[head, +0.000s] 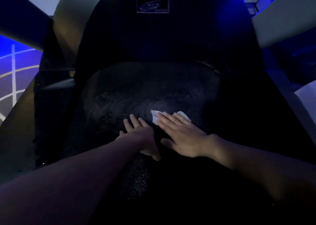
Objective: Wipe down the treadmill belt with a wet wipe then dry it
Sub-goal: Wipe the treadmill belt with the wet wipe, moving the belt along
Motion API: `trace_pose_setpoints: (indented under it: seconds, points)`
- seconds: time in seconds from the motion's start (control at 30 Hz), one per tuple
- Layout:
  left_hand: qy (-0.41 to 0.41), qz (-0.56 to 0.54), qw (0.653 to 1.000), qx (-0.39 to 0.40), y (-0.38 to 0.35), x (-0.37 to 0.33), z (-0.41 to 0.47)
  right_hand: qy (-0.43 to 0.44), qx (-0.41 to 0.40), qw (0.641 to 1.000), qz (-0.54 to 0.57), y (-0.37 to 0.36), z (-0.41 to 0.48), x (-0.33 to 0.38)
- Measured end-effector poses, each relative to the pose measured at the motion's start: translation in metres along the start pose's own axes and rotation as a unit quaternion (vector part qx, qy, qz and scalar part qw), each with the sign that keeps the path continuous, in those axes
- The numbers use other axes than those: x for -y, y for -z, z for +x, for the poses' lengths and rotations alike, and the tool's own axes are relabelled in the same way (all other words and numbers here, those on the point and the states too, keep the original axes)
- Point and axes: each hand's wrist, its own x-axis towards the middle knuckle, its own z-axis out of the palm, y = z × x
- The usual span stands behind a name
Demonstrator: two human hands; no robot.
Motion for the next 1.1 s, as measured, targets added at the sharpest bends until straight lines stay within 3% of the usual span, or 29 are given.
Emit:
trace_pose_setpoints:
  seconds: [0.03,0.17,0.3,0.33,0.43,0.47,0.6,0.67,0.73,0.83,0.9,0.97,1.03,1.1]
  points:
    - [0.007,-0.015,1.0,0.006,-0.001,-0.005,0.0,0.0,-0.003,1.0,0.004,0.003,-0.004,-0.008]
    - [0.046,-0.018,0.999,-0.024,-0.012,-0.016,0.0,-0.143,-0.024,0.989,0.022,0.009,0.0,-0.028]
    - [0.046,-0.004,0.998,-0.048,-0.012,-0.027,-0.002,-0.006,0.003,1.0,-0.005,-0.005,-0.025,-0.016]
    - [0.023,0.008,0.998,-0.059,-0.012,-0.03,-0.005,-0.018,-0.008,1.0,0.005,-0.002,-0.027,-0.029]
    - [-0.038,0.053,0.991,-0.116,-0.016,-0.041,-0.011,-0.18,-0.053,0.982,0.004,0.005,-0.022,-0.055]
    - [-0.04,0.058,0.99,-0.124,-0.017,-0.043,-0.013,-0.177,-0.039,0.983,0.001,0.003,-0.021,-0.051]
    - [-0.033,0.046,0.994,-0.091,-0.017,-0.049,-0.016,-0.018,-0.006,1.0,-0.01,-0.007,-0.045,-0.04]
    - [-0.031,0.022,0.998,-0.059,-0.014,-0.051,-0.017,-0.091,-0.076,0.993,-0.007,0.0,-0.046,-0.064]
    - [-0.023,-0.024,0.999,-0.035,-0.01,-0.054,-0.018,-0.196,-0.069,0.978,0.016,0.004,-0.042,-0.069]
    - [-0.013,-0.035,0.999,-0.034,-0.012,-0.059,-0.017,-0.103,-0.028,0.994,0.012,-0.008,-0.051,-0.044]
    - [-0.011,-0.023,0.999,-0.047,-0.02,-0.061,-0.019,-0.064,-0.061,0.996,0.0,-0.009,-0.065,-0.051]
    - [-0.007,-0.028,0.998,-0.06,-0.023,-0.064,-0.02,-0.178,-0.138,0.974,0.026,-0.005,-0.065,-0.071]
    - [0.005,-0.035,0.997,-0.066,-0.023,-0.068,-0.02,-0.303,-0.115,0.941,0.097,-0.005,-0.057,-0.069]
    - [0.019,-0.038,0.997,-0.066,-0.023,-0.073,-0.019,-0.282,-0.092,0.952,0.071,-0.018,-0.058,-0.053]
